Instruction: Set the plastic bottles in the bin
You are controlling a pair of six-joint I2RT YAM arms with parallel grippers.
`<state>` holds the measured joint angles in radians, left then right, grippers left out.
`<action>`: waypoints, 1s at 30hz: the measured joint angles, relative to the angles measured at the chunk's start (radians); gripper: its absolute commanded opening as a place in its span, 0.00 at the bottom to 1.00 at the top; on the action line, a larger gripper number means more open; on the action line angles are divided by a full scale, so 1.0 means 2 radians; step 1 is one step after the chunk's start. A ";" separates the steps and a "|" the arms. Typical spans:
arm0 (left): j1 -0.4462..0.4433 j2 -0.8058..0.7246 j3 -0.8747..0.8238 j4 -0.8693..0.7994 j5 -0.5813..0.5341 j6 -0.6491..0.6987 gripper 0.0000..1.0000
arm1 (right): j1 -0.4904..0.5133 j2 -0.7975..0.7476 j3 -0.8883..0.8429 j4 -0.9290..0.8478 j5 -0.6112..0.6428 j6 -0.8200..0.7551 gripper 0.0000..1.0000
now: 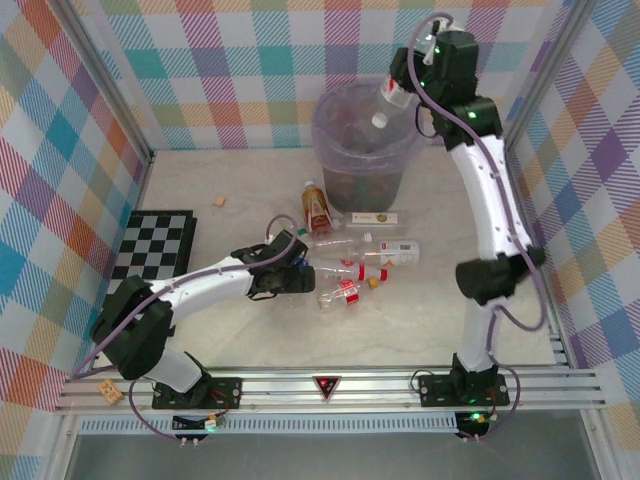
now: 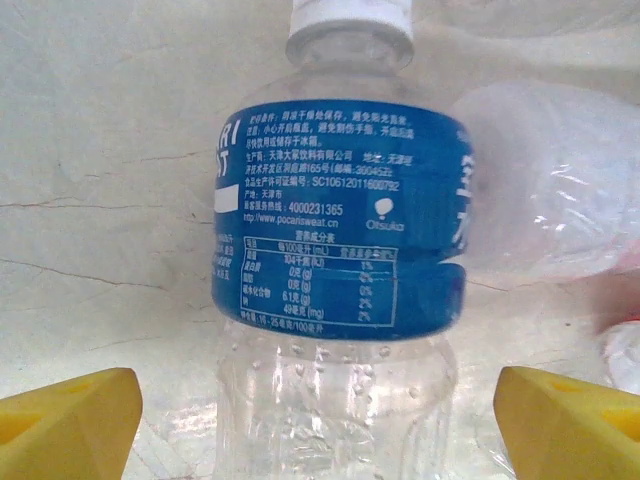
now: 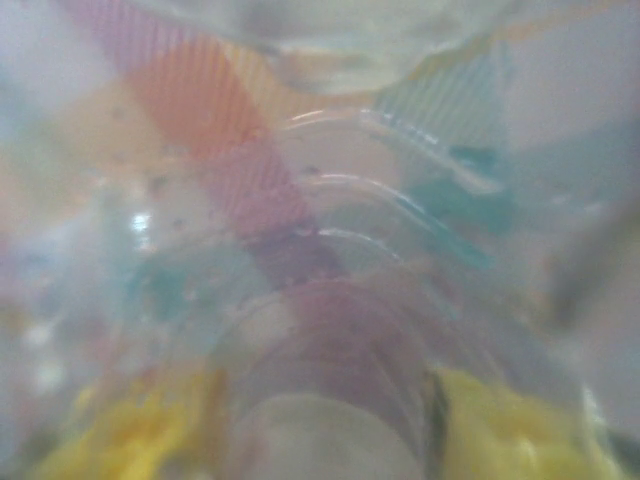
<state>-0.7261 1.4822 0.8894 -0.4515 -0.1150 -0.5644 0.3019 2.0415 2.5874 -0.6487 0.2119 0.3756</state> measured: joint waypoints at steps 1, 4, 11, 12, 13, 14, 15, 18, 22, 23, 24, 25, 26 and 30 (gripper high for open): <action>0.000 -0.005 -0.002 -0.001 0.000 0.000 0.93 | 0.000 0.027 0.029 -0.002 -0.002 -0.004 0.49; 0.000 -0.020 -0.009 -0.007 0.001 -0.002 0.94 | 0.000 0.077 0.051 -0.009 -0.008 -0.013 0.49; -0.011 -0.058 -0.053 -0.009 0.026 -0.014 1.00 | 0.006 0.124 0.019 -0.019 -0.020 -0.045 0.66; -0.012 -0.067 -0.063 -0.009 0.029 -0.016 1.00 | 0.009 0.128 0.019 -0.020 -0.020 -0.055 0.71; -0.013 -0.077 -0.070 -0.008 0.034 -0.019 1.00 | 0.011 0.131 0.019 -0.021 -0.020 -0.064 0.78; -0.013 -0.087 -0.077 -0.008 0.037 -0.023 1.00 | 0.015 0.134 0.019 -0.022 -0.019 -0.075 0.83; -0.013 -0.094 -0.081 -0.006 0.040 -0.025 1.00 | 0.019 0.137 0.019 -0.024 -0.019 -0.083 0.88; -0.013 -0.100 -0.083 -0.002 0.045 -0.029 1.00 | 0.027 0.142 0.019 -0.028 -0.019 -0.103 1.00; -0.013 -0.096 -0.083 0.009 0.046 -0.034 1.00 | 0.033 0.141 0.019 -0.036 -0.020 -0.119 0.99; -0.013 -0.094 -0.083 0.011 0.046 -0.035 1.00 | 0.033 0.140 0.019 -0.038 -0.020 -0.123 0.99; -0.013 -0.092 -0.083 0.014 0.046 -0.036 0.99 | 0.033 0.138 0.019 -0.042 -0.020 -0.128 0.99; -0.013 -0.090 -0.083 0.017 0.046 -0.036 0.98 | 0.033 0.136 0.019 -0.046 -0.020 -0.130 1.00; -0.013 -0.087 -0.083 0.019 0.046 -0.036 0.98 | 0.032 0.130 0.019 -0.053 -0.020 -0.132 1.00; -0.013 -0.073 -0.083 0.020 0.046 -0.036 0.94 | 0.027 0.068 -0.019 -0.070 -0.038 -0.132 0.99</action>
<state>-0.7525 1.3369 0.7231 -0.4114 -0.0235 -0.6357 0.3565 2.1780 2.5492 -0.7891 0.1368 0.1108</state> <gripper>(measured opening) 0.955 0.994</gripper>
